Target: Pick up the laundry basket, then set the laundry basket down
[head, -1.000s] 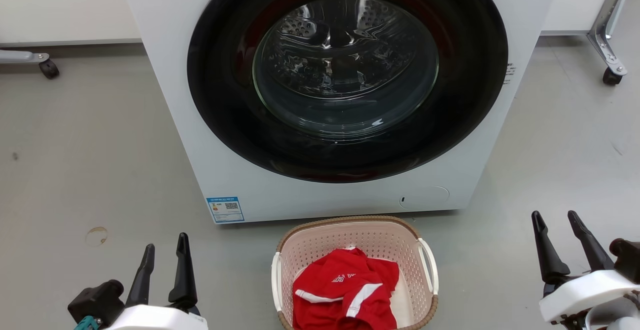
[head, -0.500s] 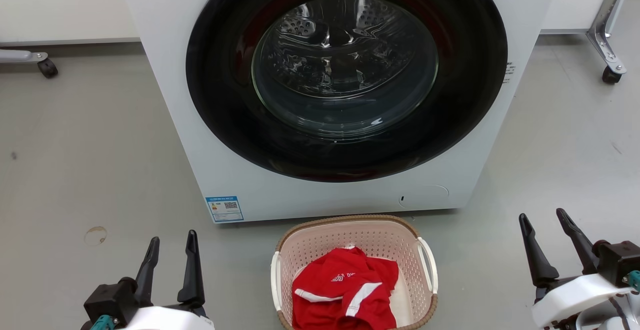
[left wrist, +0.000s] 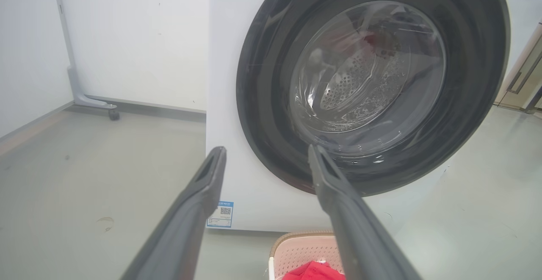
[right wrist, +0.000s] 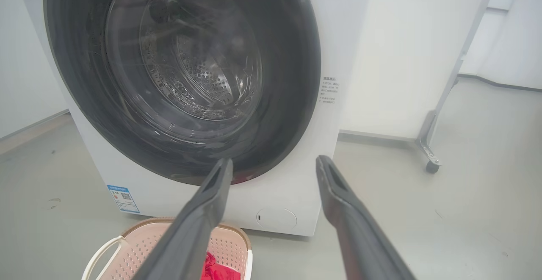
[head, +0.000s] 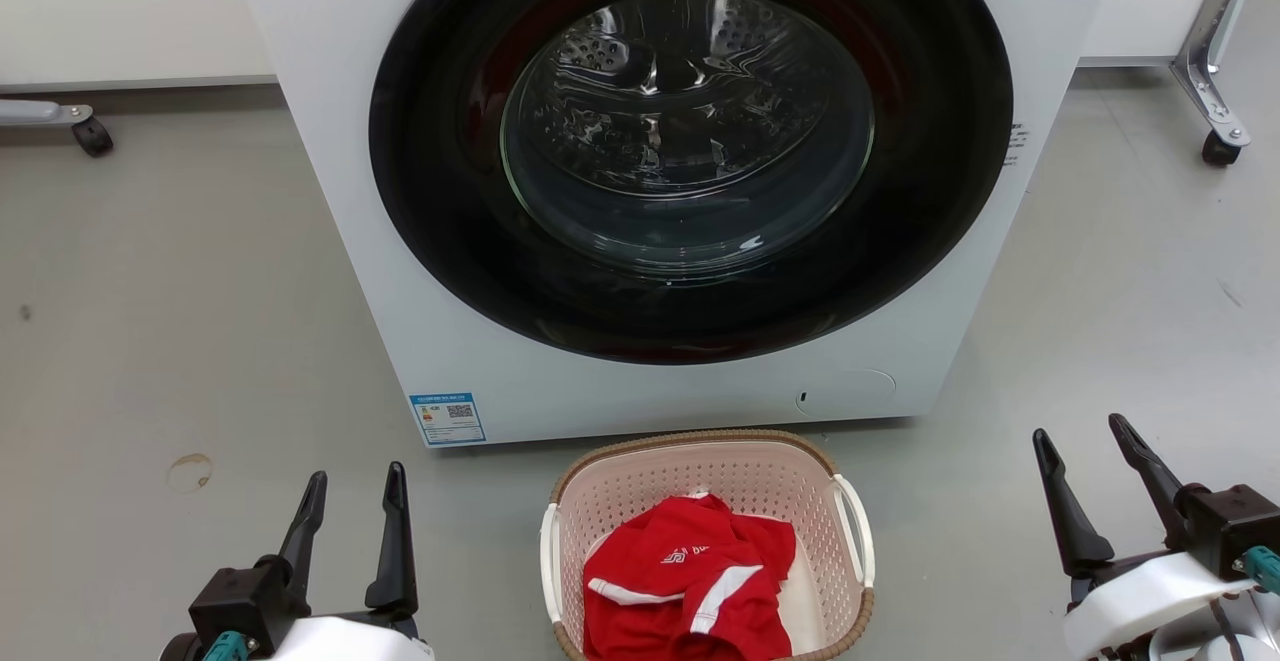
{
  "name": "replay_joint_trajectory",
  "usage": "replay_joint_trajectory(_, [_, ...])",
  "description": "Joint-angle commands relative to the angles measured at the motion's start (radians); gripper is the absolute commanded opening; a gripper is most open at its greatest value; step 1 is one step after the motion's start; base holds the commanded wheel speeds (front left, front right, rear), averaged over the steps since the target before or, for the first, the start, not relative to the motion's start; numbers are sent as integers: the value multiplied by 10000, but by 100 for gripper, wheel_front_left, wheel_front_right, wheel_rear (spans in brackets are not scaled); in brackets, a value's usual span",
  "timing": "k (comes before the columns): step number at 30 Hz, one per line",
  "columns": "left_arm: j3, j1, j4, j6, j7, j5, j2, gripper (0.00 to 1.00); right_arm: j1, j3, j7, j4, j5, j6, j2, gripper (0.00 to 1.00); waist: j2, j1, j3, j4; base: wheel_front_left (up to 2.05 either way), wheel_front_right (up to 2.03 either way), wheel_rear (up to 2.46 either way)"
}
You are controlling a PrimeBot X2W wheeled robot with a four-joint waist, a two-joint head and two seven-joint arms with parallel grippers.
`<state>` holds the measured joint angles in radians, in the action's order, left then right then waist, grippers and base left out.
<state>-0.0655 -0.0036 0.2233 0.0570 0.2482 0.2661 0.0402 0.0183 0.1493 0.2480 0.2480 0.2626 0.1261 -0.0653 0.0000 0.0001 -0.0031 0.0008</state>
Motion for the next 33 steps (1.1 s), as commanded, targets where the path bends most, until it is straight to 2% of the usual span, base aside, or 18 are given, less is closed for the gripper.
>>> replay_joint_trajectory(1, [246,-210,-206,-95,136,-1,100,100,464,143,137,-218,-16,46,-249,100,0,-1,3,4,0,0,0])
replay_joint_trajectory(21, [128,-260,-278,-161,136,-9,100,100,509,138,137,-219,18,46,-249,100,0,-1,167,-16,0,0,0])
replay_joint_trajectory(33, [-513,-1145,-303,-575,136,86,100,100,1255,-56,137,-332,165,46,-377,100,0,-1,1703,114,0,0,0])
